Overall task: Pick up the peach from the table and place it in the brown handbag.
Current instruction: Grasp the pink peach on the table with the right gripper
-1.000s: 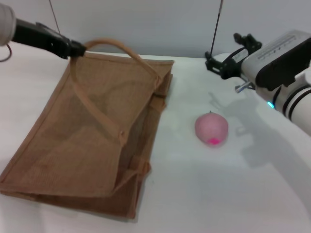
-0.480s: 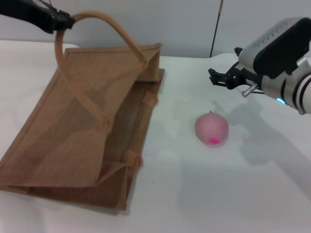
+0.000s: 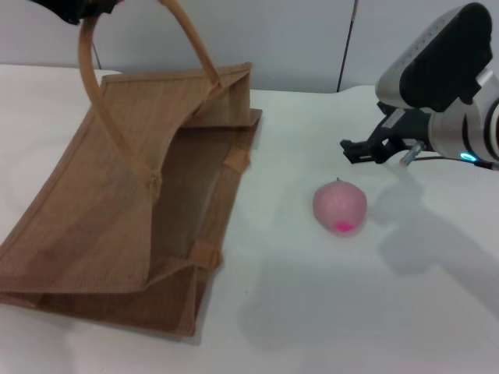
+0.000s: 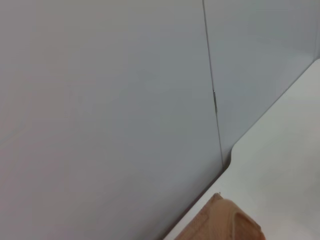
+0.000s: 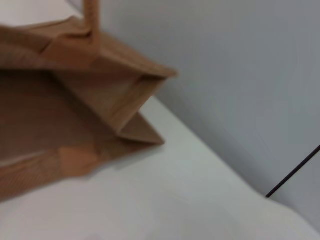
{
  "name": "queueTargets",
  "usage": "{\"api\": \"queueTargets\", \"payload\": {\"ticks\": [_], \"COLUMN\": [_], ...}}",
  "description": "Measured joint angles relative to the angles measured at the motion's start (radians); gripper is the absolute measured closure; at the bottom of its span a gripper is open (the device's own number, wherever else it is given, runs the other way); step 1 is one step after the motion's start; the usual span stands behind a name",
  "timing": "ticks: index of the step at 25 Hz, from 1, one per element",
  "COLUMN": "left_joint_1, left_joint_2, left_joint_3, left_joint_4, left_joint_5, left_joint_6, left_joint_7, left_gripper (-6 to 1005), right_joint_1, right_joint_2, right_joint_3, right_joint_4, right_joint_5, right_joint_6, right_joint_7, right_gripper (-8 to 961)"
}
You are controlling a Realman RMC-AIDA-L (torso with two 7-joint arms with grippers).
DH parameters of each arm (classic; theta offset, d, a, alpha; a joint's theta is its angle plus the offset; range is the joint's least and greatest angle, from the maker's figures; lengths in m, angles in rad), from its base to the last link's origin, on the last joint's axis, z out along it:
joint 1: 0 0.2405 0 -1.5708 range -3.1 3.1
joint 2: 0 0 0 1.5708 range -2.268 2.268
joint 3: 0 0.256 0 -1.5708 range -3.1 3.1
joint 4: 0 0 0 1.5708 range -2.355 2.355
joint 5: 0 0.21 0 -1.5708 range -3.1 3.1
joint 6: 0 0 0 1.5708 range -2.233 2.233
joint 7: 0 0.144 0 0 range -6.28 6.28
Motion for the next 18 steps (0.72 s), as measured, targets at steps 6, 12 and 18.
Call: {"api": "queueTargets", "payload": {"ticks": [6,12,18], "left_joint_1": [-0.01,-0.013,-0.02], "left_joint_2": [0.002,0.001,0.003], "left_joint_3": [0.009,0.009,0.009], "left_joint_4": [0.034,0.079,0.105], "left_joint_5": [-0.004,0.001,0.003], "left_joint_6": [-0.009,-0.028,-0.044], "left_joint_7": [-0.005,-0.011,-0.013], "left_gripper": [886,888,889], "right_joint_1": [0.025,0.064,0.113], "right_joint_2": [0.0,0.006,0.011], "right_joint_3": [0.019,0.019,0.016], "right_joint_4": [-0.041,-0.024,0.051], "right_joint_5": [0.0,0.006,0.009], "right_joint_6": [0.171,0.246,0.298], "right_joint_7": [-0.001,0.005,0.02], "right_gripper": [66,64,63]}}
